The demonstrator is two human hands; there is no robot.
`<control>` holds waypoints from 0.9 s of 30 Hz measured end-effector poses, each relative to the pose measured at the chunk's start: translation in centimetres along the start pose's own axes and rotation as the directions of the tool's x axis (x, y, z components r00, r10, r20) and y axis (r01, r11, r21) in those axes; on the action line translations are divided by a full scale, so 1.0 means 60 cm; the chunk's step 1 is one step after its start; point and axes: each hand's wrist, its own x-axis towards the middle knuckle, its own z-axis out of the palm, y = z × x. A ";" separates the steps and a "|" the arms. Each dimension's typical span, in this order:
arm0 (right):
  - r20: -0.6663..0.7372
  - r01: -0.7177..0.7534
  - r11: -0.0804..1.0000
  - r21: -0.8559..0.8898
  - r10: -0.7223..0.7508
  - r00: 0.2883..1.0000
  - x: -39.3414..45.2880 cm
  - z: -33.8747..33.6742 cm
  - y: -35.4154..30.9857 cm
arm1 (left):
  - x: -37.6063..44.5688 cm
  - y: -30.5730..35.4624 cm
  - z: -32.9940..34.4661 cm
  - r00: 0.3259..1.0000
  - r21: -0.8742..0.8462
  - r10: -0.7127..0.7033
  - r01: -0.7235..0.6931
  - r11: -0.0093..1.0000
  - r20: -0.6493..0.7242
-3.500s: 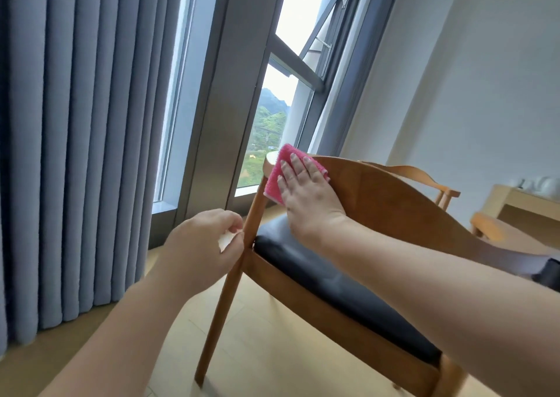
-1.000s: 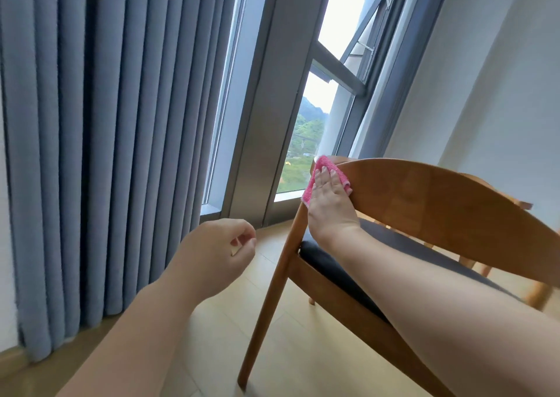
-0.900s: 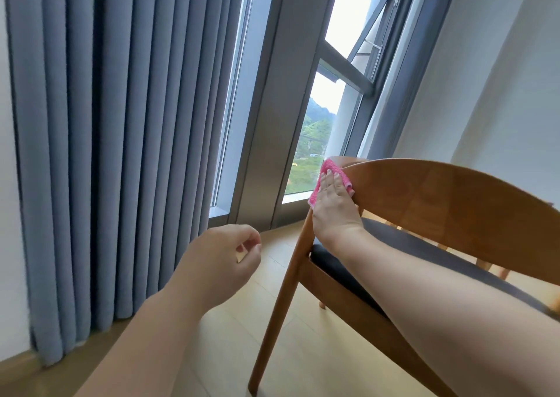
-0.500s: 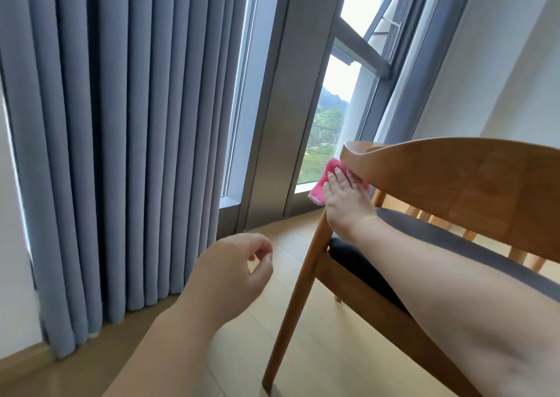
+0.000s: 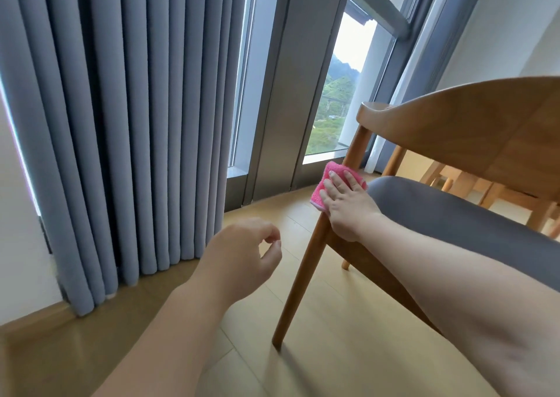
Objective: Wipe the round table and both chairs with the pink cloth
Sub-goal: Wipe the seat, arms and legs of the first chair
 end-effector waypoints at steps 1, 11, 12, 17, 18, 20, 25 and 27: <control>0.020 0.015 1.000 0.001 -0.015 1.000 -0.005 0.014 -0.019 | -0.002 -0.002 0.004 1.000 0.001 -0.009 0.009 1.000 0.015; 0.152 0.089 0.993 -0.082 -0.076 0.985 -0.023 0.068 -0.100 | -0.005 -0.014 0.018 0.999 -0.029 -0.015 0.016 0.999 0.038; 0.146 0.090 0.993 -0.078 -0.078 0.986 -0.023 0.066 -0.096 | -0.004 -0.014 0.018 0.999 -0.034 -0.013 0.014 0.999 0.037; 0.088 0.048 0.997 -0.062 -0.042 0.995 -0.009 0.017 -0.050 | 0.003 -0.014 0.016 1.000 -0.048 -0.006 0.007 0.999 0.007; 0.069 0.019 0.998 -0.057 -0.015 0.997 -0.003 0.003 -0.037 | 0.004 -0.014 0.016 1.000 -0.049 -0.009 0.009 0.999 0.004; 0.047 -0.048 0.997 -0.054 0.050 0.998 0.009 -0.027 -0.008 | 0.005 -0.015 0.017 1.000 -0.053 -0.013 0.013 0.998 0.004; 0.009 -0.194 0.980 -0.039 0.194 0.981 0.031 -0.078 0.052 | 0.003 -0.019 0.022 1.000 -0.068 -0.010 0.011 0.998 0.017; 0.010 -0.192 0.981 -0.019 0.193 0.981 0.032 -0.081 0.056 | 0.004 -0.021 0.024 1.000 -0.071 -0.010 0.011 0.997 0.018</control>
